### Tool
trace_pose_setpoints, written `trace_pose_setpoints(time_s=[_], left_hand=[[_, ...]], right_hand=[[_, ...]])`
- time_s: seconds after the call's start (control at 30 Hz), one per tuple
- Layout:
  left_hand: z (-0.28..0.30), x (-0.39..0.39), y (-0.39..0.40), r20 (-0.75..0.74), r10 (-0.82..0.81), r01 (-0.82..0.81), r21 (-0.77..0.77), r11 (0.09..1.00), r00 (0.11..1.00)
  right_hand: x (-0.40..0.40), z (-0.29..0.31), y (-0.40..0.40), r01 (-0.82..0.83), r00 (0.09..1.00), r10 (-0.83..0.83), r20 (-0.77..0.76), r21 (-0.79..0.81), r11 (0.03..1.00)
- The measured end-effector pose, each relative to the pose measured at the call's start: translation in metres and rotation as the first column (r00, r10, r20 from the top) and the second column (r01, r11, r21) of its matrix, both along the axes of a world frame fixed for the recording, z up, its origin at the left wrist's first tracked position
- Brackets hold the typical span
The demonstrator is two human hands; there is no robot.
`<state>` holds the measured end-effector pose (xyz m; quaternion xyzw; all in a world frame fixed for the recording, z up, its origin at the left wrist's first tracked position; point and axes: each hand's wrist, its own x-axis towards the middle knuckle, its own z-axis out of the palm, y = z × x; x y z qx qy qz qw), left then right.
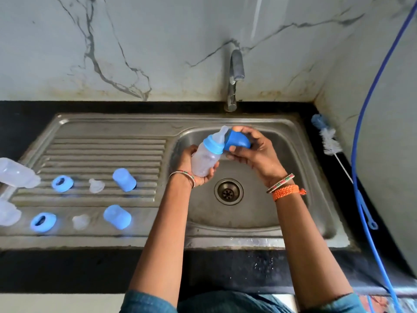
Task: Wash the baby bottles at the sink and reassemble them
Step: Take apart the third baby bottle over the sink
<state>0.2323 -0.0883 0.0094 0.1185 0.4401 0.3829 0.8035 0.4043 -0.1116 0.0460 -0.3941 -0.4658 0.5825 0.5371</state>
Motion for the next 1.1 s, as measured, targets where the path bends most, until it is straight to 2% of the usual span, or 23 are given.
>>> trace_pose_setpoints(time_s=[0.07,0.17,0.27,0.33,0.4,0.47,0.53,0.6,0.63,0.73,0.87,0.9,1.0,1.1], left_hand=[[-0.008,0.0,0.006,-0.038,0.018,-0.018,-0.01,1.0,0.999],[-0.022,0.003,0.013,-0.093,0.038,-0.041,-0.032,0.999,0.995],[-0.04,0.002,0.016,-0.121,0.058,-0.068,-0.086,0.994,0.991],[-0.05,0.003,0.017,-0.124,0.068,-0.083,-0.117,0.99,0.99],[-0.059,0.005,0.018,-0.126,0.068,-0.086,-0.142,0.986,0.99],[-0.065,0.007,0.017,-0.125,0.064,-0.084,-0.168,0.982,0.99],[-0.07,0.007,0.016,-0.13,0.057,-0.08,-0.182,0.98,0.99],[-0.075,0.006,0.014,-0.139,0.049,-0.076,-0.194,0.978,0.989],[-0.077,0.005,0.013,-0.143,0.048,-0.076,-0.199,0.977,0.988],[-0.083,0.005,0.015,-0.155,0.057,-0.089,-0.207,0.974,0.986],[-0.087,0.007,0.018,-0.149,0.06,-0.091,-0.212,0.973,0.987],[-0.087,0.007,0.018,-0.148,0.059,-0.09,-0.213,0.973,0.987],[-0.09,0.006,0.018,-0.158,0.051,-0.086,-0.226,0.97,0.986],[-0.091,0.005,0.016,-0.165,0.053,-0.091,-0.232,0.968,0.985]], right_hand=[[0.002,-0.016,0.002,0.126,0.967,-0.115,0.227,-0.036,0.991],[0.011,-0.051,0.008,0.234,0.86,-0.146,0.489,-0.125,0.964],[0.026,-0.089,0.015,0.349,0.765,-0.173,0.62,-0.174,0.921],[0.034,-0.107,0.018,0.398,0.75,-0.158,0.643,-0.248,0.883],[0.04,-0.122,0.022,0.386,0.711,-0.133,0.69,-0.225,0.894],[0.044,-0.133,0.026,0.284,0.606,-0.04,0.795,-0.168,0.944],[0.049,-0.144,0.027,0.161,0.461,0.114,0.88,-0.21,0.964],[0.055,-0.159,0.026,0.112,0.32,0.233,0.918,-0.281,0.953],[0.058,-0.164,0.024,0.133,0.29,0.265,0.92,-0.313,0.94],[0.066,-0.176,0.023,0.206,0.293,0.283,0.913,-0.35,0.914],[0.069,-0.183,0.018,0.227,0.162,0.331,0.929,-0.362,0.904],[0.07,-0.185,0.016,0.232,0.155,0.338,0.928,-0.367,0.901],[0.074,-0.192,0.01,0.211,0.166,0.366,0.916,-0.395,0.894],[0.078,-0.197,0.007,0.159,0.101,0.435,0.895,-0.446,0.88]])
